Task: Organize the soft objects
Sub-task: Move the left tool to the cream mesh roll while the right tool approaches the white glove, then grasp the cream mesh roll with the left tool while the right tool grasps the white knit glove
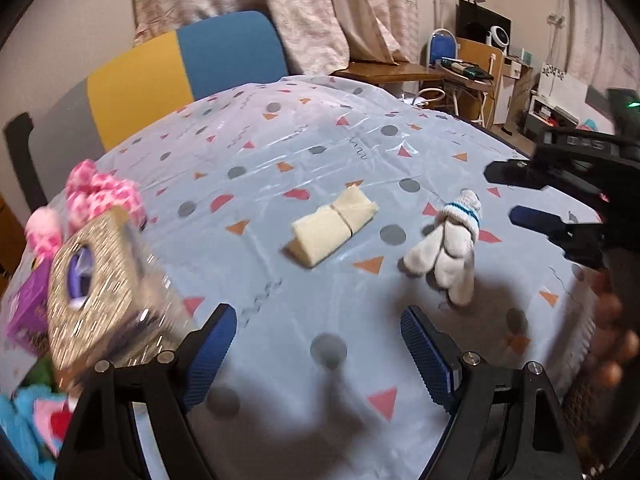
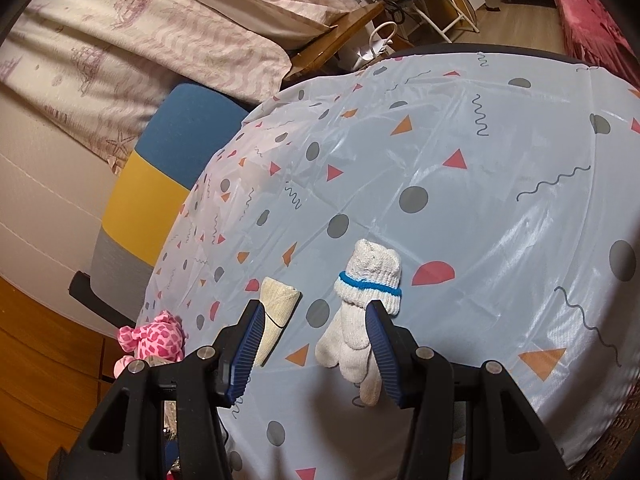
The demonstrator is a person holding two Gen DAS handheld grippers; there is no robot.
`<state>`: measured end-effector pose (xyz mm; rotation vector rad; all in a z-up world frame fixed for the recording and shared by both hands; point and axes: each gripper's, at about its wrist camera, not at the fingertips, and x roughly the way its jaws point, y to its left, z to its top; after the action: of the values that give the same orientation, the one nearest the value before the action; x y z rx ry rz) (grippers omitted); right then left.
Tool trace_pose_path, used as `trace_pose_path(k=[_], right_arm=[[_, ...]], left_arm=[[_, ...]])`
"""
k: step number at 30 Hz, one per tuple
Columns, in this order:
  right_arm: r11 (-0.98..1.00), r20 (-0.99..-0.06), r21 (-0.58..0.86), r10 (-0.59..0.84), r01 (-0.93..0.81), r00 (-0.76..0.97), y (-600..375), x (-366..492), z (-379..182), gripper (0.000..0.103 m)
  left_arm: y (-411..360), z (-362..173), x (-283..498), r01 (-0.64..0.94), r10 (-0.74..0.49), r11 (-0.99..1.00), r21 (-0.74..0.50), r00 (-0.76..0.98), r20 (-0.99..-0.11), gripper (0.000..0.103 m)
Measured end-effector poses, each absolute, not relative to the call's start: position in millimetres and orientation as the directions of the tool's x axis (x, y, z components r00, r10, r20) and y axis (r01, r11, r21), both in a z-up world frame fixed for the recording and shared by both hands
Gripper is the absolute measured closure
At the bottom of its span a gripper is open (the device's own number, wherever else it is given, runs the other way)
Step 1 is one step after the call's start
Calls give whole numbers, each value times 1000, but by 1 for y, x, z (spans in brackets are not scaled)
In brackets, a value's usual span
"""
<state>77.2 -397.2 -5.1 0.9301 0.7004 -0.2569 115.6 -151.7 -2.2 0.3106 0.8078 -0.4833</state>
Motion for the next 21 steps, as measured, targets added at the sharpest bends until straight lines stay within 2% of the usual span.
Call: trace_pose_path(k=[9, 21], right_arm=[[566, -646, 669, 121, 482, 754, -398, 78, -10, 50], [540, -643, 693, 163, 478, 749, -398, 80, -16, 50]], left_arm=[[-202, -23, 175, 602, -329, 794, 83, 541, -774, 18], [-244, -56, 231, 630, -276, 759, 168, 543, -793, 18]])
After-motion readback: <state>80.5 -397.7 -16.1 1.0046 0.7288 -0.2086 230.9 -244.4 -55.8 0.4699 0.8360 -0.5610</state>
